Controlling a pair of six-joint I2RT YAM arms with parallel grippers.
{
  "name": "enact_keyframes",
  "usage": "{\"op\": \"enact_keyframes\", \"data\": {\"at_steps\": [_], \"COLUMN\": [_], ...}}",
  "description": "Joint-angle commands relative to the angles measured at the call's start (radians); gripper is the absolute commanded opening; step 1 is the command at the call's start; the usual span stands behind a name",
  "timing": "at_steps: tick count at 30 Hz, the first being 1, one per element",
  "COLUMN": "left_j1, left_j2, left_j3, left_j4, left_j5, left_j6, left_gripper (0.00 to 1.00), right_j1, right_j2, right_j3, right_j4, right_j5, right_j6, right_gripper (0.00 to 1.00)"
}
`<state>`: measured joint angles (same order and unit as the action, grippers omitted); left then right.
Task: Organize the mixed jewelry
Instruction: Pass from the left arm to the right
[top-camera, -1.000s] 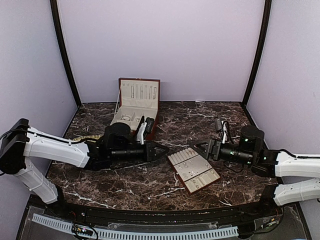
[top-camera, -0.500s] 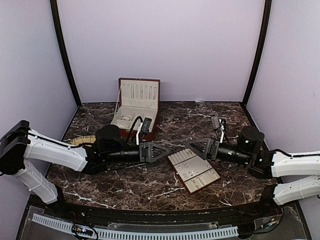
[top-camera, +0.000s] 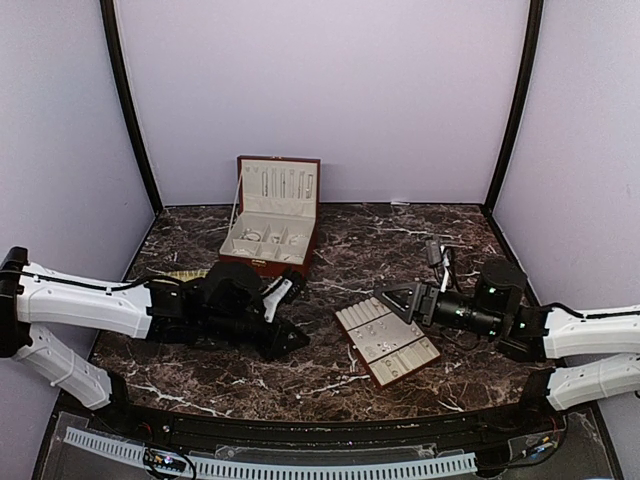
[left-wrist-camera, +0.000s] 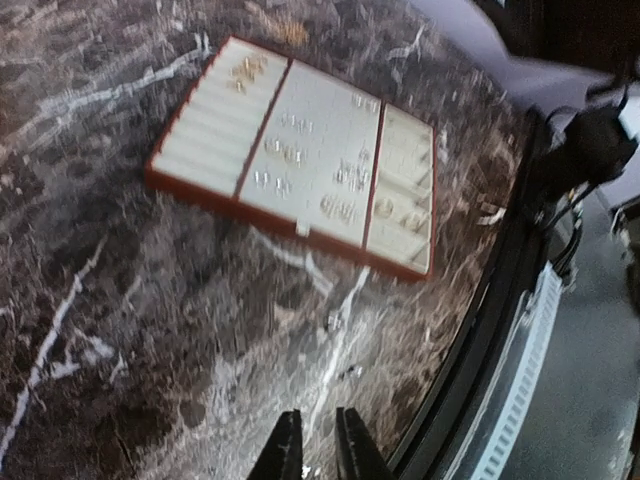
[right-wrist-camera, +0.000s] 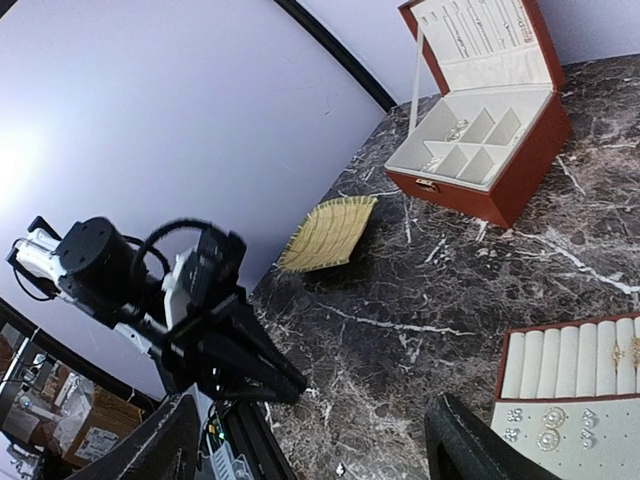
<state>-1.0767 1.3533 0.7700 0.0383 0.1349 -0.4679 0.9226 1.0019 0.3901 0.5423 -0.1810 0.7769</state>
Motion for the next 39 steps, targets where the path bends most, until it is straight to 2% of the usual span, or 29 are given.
{"op": "enact_keyframes", "data": {"at_steps": [1, 4, 9, 15, 20, 26, 34, 39], "left_j1": [-0.095, -0.114, -0.132, -0.152, -0.159, -0.160, -0.159, -0.160], "left_j2": [0.068, 0.095, 0.125, 0.185, 0.214, 0.229, 0.277, 0.289], "left_j3": [0.065, 0.064, 0.085, 0.128, 0.151, 0.161, 0.192, 0.194], "left_j4": [-0.282, -0.285, -0.316, -0.387, -0.430, -0.457, -0.482, -0.480], "left_j5": [-0.122, -0.123, -0.123, -0.155, -0.137, -0.138, -0.138, -0.137], "left_j6": [0.181, 0.193, 0.207, 0.116, 0.000, -0.093, -0.112, -0.111], "left_gripper": [0.18, 0.27, 0.43, 0.67, 0.76, 0.75, 0.54, 0.48], "right_j1": [0.004, -0.004, -0.079, -0.198, -0.249, -0.257, -0.258, -0.258], "right_j2": [-0.033, -0.063, -0.091, -0.055, -0.013, -0.001, -0.026, -0.029], "right_j3": [0.021, 0.069, 0.095, 0.071, 0.049, 0.019, -0.007, -0.012], "right_j4": [-0.117, -0.267, -0.419, -0.405, -0.340, -0.295, -0.296, -0.297], "right_j5": [0.088, 0.143, 0.201, 0.147, 0.120, 0.110, 0.121, 0.123], "right_j6": [-0.053, -0.131, -0.257, -0.316, -0.287, -0.249, -0.220, -0.212], "right_gripper": [0.79, 0.83, 0.96, 0.99, 0.99, 0.99, 0.99, 0.99]}}
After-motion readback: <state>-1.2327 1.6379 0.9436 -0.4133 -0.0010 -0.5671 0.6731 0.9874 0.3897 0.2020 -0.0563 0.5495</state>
